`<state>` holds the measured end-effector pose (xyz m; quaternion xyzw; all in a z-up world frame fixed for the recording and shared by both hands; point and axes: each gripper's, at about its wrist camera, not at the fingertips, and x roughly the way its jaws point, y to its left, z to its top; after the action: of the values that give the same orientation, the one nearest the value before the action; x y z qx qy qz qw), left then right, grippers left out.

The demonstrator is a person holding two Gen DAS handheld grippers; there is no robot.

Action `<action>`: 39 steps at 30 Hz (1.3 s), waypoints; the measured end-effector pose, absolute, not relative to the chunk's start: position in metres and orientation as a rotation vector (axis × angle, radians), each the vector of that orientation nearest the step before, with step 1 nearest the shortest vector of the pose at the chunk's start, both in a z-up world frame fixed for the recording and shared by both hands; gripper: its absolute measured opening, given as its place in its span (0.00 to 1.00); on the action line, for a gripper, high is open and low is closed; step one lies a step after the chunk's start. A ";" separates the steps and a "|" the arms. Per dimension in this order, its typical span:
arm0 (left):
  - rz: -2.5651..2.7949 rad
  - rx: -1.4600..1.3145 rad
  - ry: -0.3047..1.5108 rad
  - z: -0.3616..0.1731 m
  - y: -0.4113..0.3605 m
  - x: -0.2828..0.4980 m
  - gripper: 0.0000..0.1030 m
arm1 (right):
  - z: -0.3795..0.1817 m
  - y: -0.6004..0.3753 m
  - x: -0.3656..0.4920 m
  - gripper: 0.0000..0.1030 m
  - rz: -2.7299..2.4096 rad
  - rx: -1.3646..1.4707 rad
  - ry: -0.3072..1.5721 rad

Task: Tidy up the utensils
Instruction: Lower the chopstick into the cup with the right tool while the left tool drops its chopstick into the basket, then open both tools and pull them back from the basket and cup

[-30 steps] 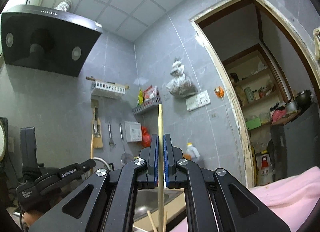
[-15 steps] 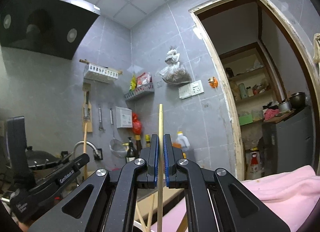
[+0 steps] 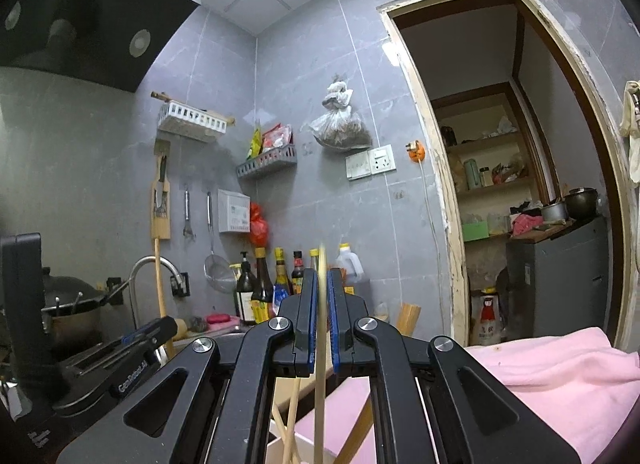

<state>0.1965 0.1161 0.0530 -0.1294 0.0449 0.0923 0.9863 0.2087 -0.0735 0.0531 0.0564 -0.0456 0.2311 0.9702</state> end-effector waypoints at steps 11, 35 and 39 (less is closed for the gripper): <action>0.138 -0.303 0.168 0.059 0.118 0.182 0.28 | 0.057 -0.084 0.195 0.09 0.448 0.098 -0.068; 0.144 -0.171 0.278 0.061 0.087 0.150 0.57 | 0.052 -0.144 0.157 0.47 0.329 0.059 0.026; 0.110 -0.175 0.294 0.063 0.083 0.143 0.68 | 0.051 -0.155 0.146 0.67 0.307 0.061 0.038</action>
<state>0.1432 0.0834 0.0633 -0.0872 0.1462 0.0545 0.9839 0.1463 -0.1554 0.0513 0.0303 0.0192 0.1526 0.9876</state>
